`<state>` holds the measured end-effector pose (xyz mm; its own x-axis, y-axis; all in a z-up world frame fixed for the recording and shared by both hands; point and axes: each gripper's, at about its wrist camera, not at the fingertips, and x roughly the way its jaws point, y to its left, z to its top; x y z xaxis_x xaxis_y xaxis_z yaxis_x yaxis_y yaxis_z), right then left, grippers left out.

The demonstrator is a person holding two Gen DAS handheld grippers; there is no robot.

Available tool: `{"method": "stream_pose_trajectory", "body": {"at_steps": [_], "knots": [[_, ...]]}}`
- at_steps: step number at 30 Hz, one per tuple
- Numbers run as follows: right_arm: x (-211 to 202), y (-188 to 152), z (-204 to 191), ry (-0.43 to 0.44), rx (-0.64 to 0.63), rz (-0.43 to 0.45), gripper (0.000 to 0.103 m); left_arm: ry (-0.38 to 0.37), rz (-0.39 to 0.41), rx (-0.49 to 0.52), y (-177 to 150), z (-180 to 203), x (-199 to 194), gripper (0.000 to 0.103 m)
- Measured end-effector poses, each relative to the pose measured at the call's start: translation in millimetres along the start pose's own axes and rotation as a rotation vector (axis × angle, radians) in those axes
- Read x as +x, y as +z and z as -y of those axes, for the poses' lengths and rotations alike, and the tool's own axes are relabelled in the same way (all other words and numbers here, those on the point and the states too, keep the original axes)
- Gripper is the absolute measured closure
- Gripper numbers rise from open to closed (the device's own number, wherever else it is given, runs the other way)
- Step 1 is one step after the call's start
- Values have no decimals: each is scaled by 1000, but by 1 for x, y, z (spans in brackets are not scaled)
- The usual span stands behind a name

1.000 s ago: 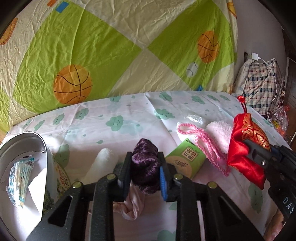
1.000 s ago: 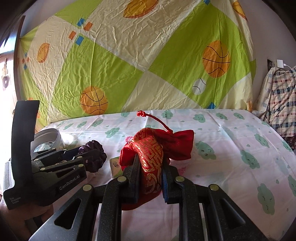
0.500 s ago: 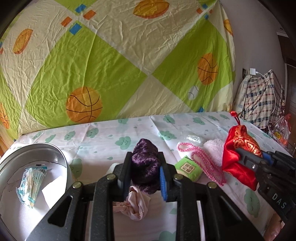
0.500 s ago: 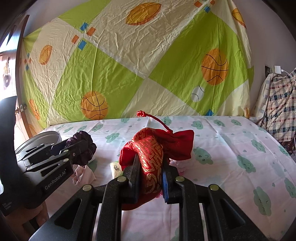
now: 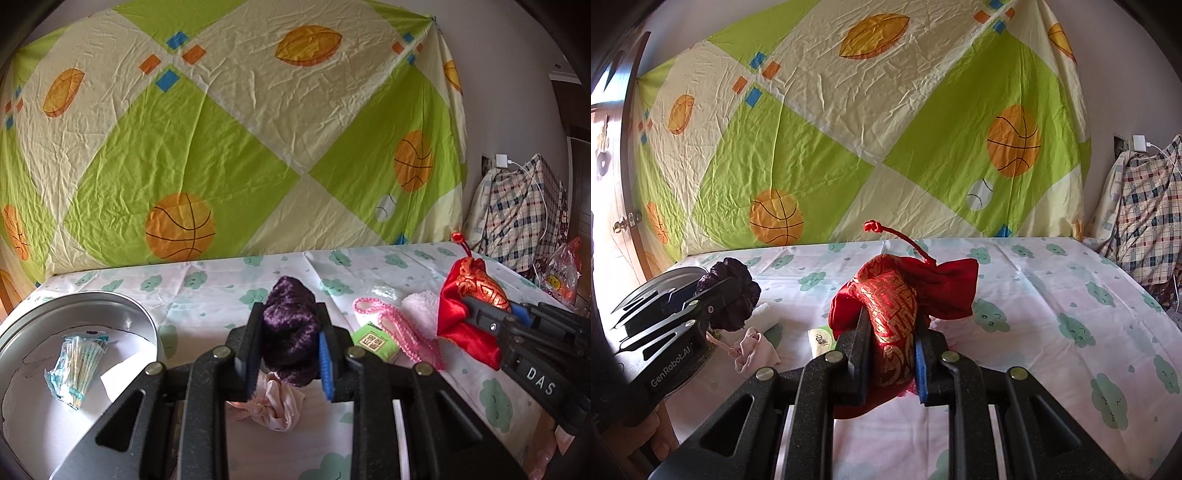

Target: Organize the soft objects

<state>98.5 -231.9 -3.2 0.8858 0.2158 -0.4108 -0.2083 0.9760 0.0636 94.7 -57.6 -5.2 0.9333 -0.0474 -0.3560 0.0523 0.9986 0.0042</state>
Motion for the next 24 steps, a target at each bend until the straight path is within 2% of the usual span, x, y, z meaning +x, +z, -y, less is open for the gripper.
{"method": "stream_pose_trajectory", "body": {"at_steps": [10,24], "knots": [[-11,0,-3,-24,-14,57,83,6,29,-11,-4,-2,-15,79],[-17,-1,-2,-19,-5,85,82,19,41,-10,-7,-4,-29,79]]}}
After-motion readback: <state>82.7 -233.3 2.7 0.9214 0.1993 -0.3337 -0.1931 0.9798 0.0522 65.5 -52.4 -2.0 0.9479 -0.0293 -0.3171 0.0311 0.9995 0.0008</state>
